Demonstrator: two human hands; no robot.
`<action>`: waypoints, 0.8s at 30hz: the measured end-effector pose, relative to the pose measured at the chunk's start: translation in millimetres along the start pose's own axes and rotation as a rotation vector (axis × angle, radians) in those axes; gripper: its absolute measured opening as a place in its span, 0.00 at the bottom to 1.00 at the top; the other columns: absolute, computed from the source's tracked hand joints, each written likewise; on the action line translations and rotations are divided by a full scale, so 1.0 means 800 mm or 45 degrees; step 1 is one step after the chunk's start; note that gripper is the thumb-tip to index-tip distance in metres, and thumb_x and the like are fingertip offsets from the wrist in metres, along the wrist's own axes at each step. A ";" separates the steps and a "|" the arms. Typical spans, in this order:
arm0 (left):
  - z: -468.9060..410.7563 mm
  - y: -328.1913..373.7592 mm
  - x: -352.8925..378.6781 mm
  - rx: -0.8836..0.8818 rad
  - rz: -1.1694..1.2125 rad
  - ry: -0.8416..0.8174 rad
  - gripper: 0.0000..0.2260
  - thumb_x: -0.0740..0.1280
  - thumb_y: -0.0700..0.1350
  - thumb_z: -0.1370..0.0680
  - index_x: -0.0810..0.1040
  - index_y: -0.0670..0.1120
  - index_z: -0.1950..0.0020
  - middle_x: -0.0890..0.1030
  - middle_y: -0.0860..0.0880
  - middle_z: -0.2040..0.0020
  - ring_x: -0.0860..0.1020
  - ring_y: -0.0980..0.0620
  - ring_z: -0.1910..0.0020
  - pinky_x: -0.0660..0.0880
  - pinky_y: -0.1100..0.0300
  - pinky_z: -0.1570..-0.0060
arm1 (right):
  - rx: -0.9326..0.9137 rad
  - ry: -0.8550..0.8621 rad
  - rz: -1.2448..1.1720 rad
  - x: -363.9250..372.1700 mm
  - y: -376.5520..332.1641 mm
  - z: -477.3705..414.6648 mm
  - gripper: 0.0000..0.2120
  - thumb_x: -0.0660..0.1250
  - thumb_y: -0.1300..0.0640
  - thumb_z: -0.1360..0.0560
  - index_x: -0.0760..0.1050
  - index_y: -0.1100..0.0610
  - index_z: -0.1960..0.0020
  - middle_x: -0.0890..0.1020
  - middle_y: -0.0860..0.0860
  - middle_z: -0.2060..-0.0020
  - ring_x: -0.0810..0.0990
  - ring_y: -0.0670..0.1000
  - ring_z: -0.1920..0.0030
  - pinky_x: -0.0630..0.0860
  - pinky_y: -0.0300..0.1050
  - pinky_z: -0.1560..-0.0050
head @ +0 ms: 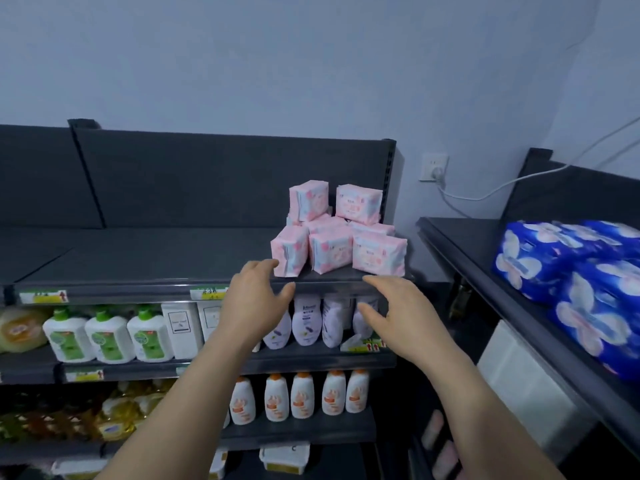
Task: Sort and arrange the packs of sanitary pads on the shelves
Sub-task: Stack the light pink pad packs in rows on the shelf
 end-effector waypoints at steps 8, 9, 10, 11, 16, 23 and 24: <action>-0.156 -0.019 0.062 -0.004 -0.119 -0.128 0.31 0.66 0.57 0.25 0.59 0.54 0.25 0.59 0.44 0.26 0.61 0.40 0.29 0.66 0.44 0.34 | 0.079 0.025 0.005 0.043 0.020 -0.105 0.21 0.65 0.50 0.22 0.71 0.54 0.31 0.76 0.49 0.37 0.71 0.50 0.35 0.67 0.45 0.34; -0.173 -0.020 0.070 -0.003 -0.139 -0.167 0.31 0.66 0.59 0.25 0.59 0.54 0.25 0.58 0.44 0.25 0.60 0.39 0.29 0.65 0.43 0.34 | 0.091 0.023 0.017 0.045 0.022 -0.117 0.20 0.65 0.51 0.22 0.73 0.55 0.32 0.77 0.51 0.38 0.71 0.51 0.36 0.67 0.44 0.35; -0.189 -0.021 0.078 -0.007 -0.152 -0.210 0.32 0.66 0.59 0.25 0.59 0.54 0.25 0.58 0.44 0.25 0.60 0.39 0.29 0.66 0.43 0.34 | 0.102 0.025 0.027 0.048 0.024 -0.129 0.18 0.66 0.52 0.22 0.74 0.57 0.34 0.78 0.52 0.40 0.72 0.51 0.37 0.67 0.44 0.36; -0.204 -0.024 0.087 -0.016 -0.153 -0.254 0.32 0.67 0.60 0.26 0.60 0.53 0.26 0.58 0.44 0.25 0.61 0.39 0.29 0.67 0.44 0.35 | 0.117 0.031 0.028 0.051 0.027 -0.141 0.17 0.66 0.53 0.22 0.75 0.59 0.36 0.79 0.53 0.43 0.73 0.52 0.39 0.68 0.45 0.38; -0.249 -0.043 0.119 0.007 -0.047 -0.364 0.24 0.71 0.57 0.29 0.67 0.51 0.38 0.70 0.44 0.38 0.75 0.42 0.50 0.73 0.54 0.59 | 0.111 0.246 0.063 0.080 0.061 -0.177 0.19 0.68 0.54 0.29 0.79 0.62 0.42 0.82 0.55 0.49 0.79 0.58 0.46 0.75 0.55 0.42; -0.262 -0.085 0.098 0.049 0.208 -0.230 0.30 0.72 0.52 0.28 0.67 0.56 0.28 0.74 0.53 0.34 0.75 0.48 0.40 0.72 0.55 0.51 | 0.264 0.293 0.305 0.103 0.121 -0.222 0.31 0.73 0.51 0.41 0.79 0.62 0.40 0.79 0.64 0.43 0.77 0.67 0.42 0.73 0.65 0.41; -0.264 -0.089 0.090 0.048 0.278 -0.208 0.29 0.73 0.51 0.29 0.68 0.57 0.30 0.75 0.55 0.36 0.75 0.49 0.41 0.72 0.55 0.51 | 0.291 0.257 0.334 0.102 0.124 -0.228 0.33 0.74 0.49 0.40 0.77 0.61 0.37 0.77 0.64 0.40 0.75 0.66 0.38 0.70 0.64 0.38</action>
Point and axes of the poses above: each hand's wrist, its own z-axis away from the middle knuckle, its own x-axis out of the palm, y = z × x, the point moved 1 cm from there along -z, towards the middle knuckle
